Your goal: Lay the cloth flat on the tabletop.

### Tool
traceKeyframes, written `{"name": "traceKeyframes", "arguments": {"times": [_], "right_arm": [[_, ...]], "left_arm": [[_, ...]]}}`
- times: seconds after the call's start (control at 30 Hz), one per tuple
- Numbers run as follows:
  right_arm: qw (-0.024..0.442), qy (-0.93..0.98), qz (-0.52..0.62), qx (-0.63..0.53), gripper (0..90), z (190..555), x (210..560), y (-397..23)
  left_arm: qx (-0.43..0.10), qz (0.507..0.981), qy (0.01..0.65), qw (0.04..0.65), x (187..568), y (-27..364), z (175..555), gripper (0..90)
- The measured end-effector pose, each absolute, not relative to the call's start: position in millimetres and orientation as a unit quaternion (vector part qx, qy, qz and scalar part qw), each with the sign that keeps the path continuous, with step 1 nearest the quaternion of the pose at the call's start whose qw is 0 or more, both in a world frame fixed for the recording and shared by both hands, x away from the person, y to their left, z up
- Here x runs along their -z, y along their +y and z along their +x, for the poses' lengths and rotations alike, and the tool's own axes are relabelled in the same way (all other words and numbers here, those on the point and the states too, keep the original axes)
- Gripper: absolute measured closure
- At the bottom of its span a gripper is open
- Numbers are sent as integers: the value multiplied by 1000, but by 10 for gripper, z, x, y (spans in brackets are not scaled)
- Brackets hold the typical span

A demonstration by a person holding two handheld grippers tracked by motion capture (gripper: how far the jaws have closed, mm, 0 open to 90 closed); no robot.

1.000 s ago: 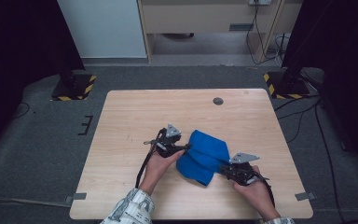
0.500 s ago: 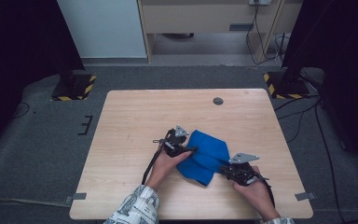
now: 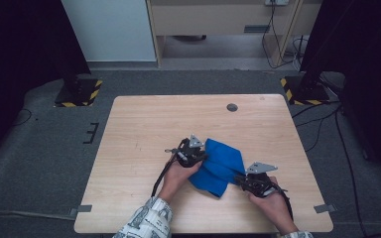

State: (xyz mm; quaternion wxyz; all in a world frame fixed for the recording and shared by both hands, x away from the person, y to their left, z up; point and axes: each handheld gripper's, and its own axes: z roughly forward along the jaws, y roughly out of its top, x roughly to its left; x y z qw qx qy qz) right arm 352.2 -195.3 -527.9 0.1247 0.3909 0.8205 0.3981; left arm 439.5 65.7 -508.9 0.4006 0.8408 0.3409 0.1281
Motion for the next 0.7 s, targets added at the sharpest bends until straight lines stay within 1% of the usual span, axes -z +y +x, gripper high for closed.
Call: {"name": "traceKeyframes", "arguments": {"times": [0.1, 0.17, 0.37, 0.7], "right_arm": [[129, 816, 394, -404, 870, 3519, 5259, -1971], [130, 808, 400, -412, 875, 3513, 5225, -2010], [142, 791, 413, -429, 877, 3511, 5170, -2095], [161, 768, 431, -446, 878, 3588, 5111, -2198]], "left_arm": [[-137, 835, 346, 405, 5042, 693, 4388, 792], [-151, 827, 358, 407, 4979, 755, 4374, 798], [-180, 820, 361, 406, 4850, 900, 4306, 817], [-192, 810, 365, 417, 4720, 1141, 4190, 840]]}}
